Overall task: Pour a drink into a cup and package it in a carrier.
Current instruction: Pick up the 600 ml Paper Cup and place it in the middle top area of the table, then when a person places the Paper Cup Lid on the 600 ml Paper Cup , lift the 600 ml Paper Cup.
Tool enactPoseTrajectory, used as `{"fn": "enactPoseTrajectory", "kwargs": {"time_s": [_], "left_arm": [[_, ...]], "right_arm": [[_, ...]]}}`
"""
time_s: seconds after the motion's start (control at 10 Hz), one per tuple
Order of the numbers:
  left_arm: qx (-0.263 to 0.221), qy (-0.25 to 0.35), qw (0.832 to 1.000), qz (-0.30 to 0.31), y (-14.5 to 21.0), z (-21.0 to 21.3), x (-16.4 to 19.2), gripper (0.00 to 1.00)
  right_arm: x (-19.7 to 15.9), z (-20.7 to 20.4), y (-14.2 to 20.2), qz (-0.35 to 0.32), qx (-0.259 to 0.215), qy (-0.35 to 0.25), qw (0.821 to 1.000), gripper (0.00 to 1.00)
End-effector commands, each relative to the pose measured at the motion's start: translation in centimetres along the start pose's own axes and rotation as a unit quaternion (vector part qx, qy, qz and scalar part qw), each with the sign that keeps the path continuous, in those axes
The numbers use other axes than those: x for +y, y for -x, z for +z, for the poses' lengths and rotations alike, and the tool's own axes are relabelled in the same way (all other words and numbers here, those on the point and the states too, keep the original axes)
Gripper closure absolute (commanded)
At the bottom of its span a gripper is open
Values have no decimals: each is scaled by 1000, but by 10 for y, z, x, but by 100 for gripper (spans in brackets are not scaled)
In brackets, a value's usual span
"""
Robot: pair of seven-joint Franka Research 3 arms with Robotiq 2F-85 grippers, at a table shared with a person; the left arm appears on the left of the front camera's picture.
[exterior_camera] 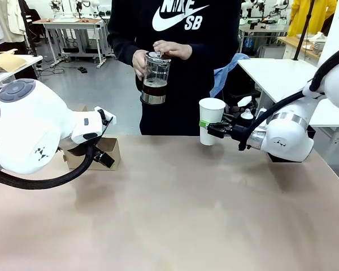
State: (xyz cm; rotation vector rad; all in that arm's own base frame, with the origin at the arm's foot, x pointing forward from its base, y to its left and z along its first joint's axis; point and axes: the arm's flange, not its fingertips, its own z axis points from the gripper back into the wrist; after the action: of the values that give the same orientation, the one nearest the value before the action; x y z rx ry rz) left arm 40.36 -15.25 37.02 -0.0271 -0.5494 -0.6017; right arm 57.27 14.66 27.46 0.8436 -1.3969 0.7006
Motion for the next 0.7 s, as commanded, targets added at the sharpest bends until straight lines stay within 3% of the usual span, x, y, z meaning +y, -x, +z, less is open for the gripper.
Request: {"fn": "enactPoseTrajectory", "kwargs": {"time_s": [0.0, 0.6], "left_arm": [[0, 1, 1000, 1, 0, 0, 1, 0], [0, 1, 1000, 1, 0, 0, 1, 0]], "right_arm": [[4, 1, -9, 0, -2, -2, 1000, 19], [4, 1, -9, 0, -2, -2, 1000, 19]]}}
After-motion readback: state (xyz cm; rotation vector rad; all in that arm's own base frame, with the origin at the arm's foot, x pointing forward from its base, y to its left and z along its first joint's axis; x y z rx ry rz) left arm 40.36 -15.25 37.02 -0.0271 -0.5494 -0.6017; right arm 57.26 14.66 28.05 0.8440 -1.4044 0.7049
